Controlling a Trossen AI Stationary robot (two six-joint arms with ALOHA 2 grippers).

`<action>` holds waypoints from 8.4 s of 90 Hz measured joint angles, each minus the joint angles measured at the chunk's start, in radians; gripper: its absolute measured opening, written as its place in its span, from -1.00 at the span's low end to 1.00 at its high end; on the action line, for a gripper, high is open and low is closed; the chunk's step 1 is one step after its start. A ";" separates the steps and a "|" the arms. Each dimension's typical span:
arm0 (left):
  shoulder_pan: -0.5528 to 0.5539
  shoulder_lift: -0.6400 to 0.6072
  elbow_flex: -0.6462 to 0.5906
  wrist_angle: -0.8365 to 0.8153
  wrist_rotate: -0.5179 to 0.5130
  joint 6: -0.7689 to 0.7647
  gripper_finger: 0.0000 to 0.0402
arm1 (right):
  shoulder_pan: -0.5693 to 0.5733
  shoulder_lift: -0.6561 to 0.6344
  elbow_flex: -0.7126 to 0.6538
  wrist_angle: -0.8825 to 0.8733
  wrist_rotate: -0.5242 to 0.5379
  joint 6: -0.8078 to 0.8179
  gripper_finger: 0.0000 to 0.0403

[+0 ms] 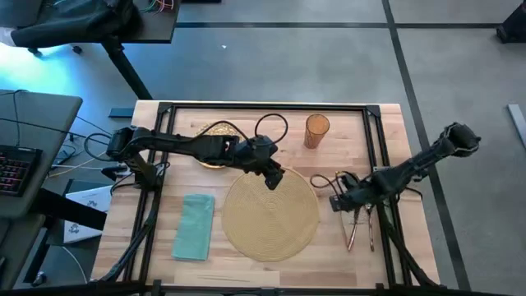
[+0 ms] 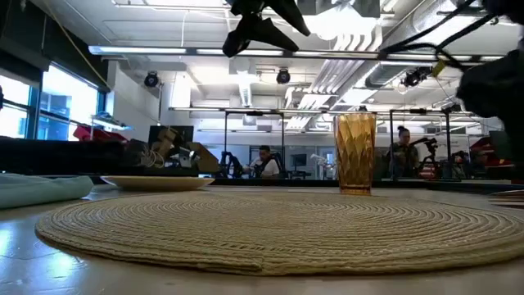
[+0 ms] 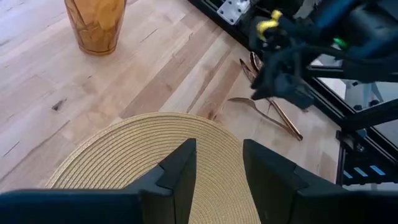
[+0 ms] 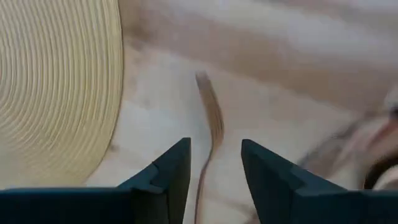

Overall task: Set table place
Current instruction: Put the fork to the left of the knife, then fold the blue napkin

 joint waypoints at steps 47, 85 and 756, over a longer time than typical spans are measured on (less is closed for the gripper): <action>0.000 0.000 0.000 -0.001 0.000 -0.008 -0.42 | -0.180 0.201 0.001 0.085 -0.092 -0.429 -0.43; 0.000 0.000 0.000 -0.001 -0.005 -0.009 -0.42 | -0.178 0.119 -0.002 0.092 -0.164 -0.454 -0.99; -0.397 -0.242 0.129 -0.749 -0.658 -0.140 -0.40 | -0.311 0.339 0.848 0.513 -0.186 -0.834 -1.00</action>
